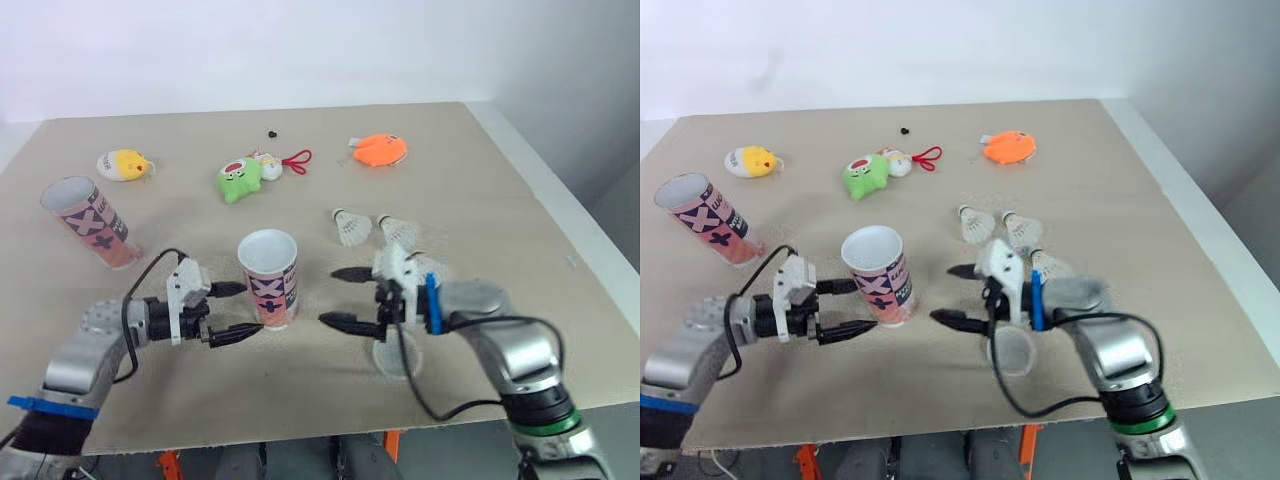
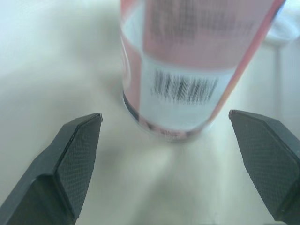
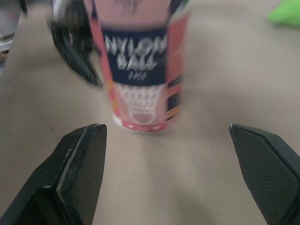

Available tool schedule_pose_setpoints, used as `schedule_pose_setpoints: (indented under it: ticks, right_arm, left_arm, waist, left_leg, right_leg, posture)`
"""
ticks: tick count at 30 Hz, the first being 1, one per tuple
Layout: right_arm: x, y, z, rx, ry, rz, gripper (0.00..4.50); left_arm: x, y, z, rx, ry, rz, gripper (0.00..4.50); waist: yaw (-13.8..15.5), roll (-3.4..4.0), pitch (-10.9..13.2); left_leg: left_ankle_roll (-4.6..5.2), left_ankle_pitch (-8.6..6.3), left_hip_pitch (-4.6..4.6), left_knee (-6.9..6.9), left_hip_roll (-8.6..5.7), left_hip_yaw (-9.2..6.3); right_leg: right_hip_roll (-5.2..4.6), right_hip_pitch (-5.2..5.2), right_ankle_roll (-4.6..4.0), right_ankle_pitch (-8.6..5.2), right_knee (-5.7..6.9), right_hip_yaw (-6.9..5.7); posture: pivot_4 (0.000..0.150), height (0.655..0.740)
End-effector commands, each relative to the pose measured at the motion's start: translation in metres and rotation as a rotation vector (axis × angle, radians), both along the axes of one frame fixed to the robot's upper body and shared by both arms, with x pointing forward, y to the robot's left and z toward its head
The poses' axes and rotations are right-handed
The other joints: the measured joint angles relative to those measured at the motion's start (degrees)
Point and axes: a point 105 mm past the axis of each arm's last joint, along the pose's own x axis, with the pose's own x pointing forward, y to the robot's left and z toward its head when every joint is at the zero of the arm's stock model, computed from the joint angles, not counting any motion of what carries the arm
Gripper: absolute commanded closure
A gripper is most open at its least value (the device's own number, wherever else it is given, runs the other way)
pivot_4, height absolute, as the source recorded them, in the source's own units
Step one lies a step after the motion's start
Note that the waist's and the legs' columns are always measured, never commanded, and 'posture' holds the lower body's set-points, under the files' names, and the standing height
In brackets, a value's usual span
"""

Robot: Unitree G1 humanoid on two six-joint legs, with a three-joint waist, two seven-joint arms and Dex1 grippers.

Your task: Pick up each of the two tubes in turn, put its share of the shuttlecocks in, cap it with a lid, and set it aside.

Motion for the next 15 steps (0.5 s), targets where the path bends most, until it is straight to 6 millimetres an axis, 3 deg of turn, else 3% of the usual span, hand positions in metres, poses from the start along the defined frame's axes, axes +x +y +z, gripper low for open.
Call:
schedule_pose_setpoints:
  ticks: [1,7,15]
  right_arm:
    - [0.005,0.016,0.003,0.025,-0.090,-0.011,0.05]
    - [0.007,0.038,-0.004,0.038,-0.087,0.017,0.05]
    - [0.006,0.052,-0.008,0.022,-0.100,0.050,0.05]
  left_arm:
    - [-0.010,-0.019,0.010,-0.012,-0.009,-0.105,0.00]
    - [-0.020,-0.033,-0.007,0.010,0.037,-0.146,0.00]
    - [-0.016,-0.022,-0.014,0.041,0.036,-0.094,0.00]
  waist:
    - [0.0,-0.08,0.0]
    - [0.0,-0.14,0.1]
    - [0.0,-0.14,0.1]
  left_leg:
    - [-0.01,0.00,-0.04,0.05,0.00,0.01]
    - [-0.03,-0.01,-0.15,0.11,-0.02,-0.05]
    - [-0.04,0.00,-0.13,0.25,-0.02,-0.07]
  right_leg:
    - [-0.01,-0.01,0.01,0.01,0.00,0.01]
    - [-0.03,-0.05,-0.30,0.18,0.00,-0.02]
    - [-0.02,-0.03,-0.34,0.25,0.09,-0.04]
  posture:
    - [0.150,0.7400]
    - [0.150,0.7400]
    - [0.150,0.7400]
